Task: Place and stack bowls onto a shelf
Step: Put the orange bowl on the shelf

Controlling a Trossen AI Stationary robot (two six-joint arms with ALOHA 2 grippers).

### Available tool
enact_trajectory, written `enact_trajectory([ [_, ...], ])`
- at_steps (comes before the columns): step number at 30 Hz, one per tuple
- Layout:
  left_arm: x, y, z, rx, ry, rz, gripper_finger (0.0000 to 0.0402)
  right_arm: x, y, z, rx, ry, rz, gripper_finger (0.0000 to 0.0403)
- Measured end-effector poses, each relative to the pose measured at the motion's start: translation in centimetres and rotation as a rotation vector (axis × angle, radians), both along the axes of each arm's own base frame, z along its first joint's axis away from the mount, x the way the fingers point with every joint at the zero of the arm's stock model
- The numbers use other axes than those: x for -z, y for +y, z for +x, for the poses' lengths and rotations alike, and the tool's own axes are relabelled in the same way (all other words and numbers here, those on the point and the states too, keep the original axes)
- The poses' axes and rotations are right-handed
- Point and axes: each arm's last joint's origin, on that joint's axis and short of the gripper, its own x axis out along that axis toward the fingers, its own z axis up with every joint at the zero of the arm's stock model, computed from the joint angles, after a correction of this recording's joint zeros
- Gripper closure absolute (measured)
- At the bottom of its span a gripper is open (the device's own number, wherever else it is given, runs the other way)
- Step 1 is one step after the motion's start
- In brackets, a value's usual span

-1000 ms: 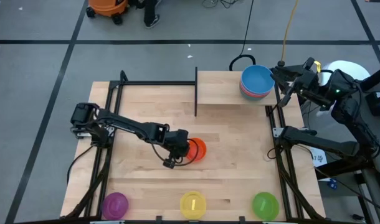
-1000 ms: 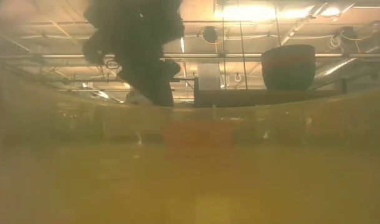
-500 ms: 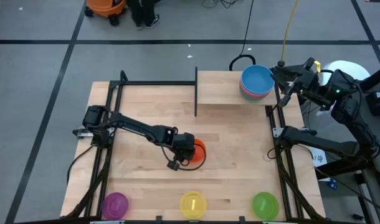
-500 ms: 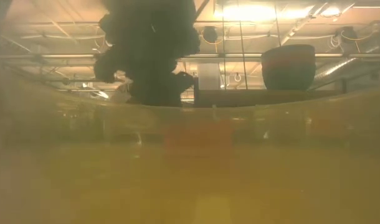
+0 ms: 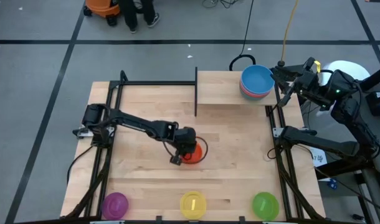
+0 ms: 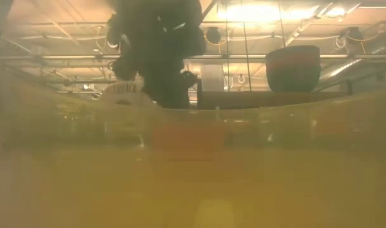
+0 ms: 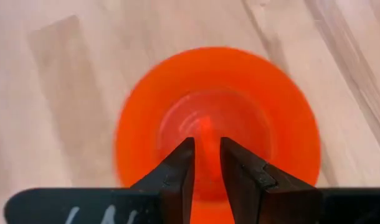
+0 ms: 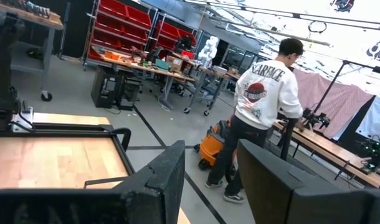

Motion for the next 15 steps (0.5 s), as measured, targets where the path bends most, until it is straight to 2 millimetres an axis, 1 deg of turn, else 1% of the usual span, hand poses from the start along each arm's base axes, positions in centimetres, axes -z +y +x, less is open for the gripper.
enact_trajectory([
  [2,-1.1,0.4,0.1,-0.018,0.002,-0.003,0.0321,0.0,0.0,0.0,0.000,0.000,0.000,0.0262],
  [5,-2.8,0.5,0.4,-0.023,0.025,-0.018,0.0321,0.0,0.0,0.0,0.000,0.004,-0.005,0.0262],
  [8,-3.9,-0.4,0.2,0.002,0.075,-0.017,0.0321,0.1,0.0,0.0,0.000,0.024,-0.018,0.0262],
  [13,-3.6,-2.2,-0.6,0.074,0.150,-0.071,0.0321,0.2,0.0,0.0,0.000,0.043,-0.021,0.0262],
  [15,-3.3,-2.7,-0.6,0.088,0.158,-0.075,0.0321,0.2,0.0,0.0,0.000,0.050,-0.029,0.0262],
])
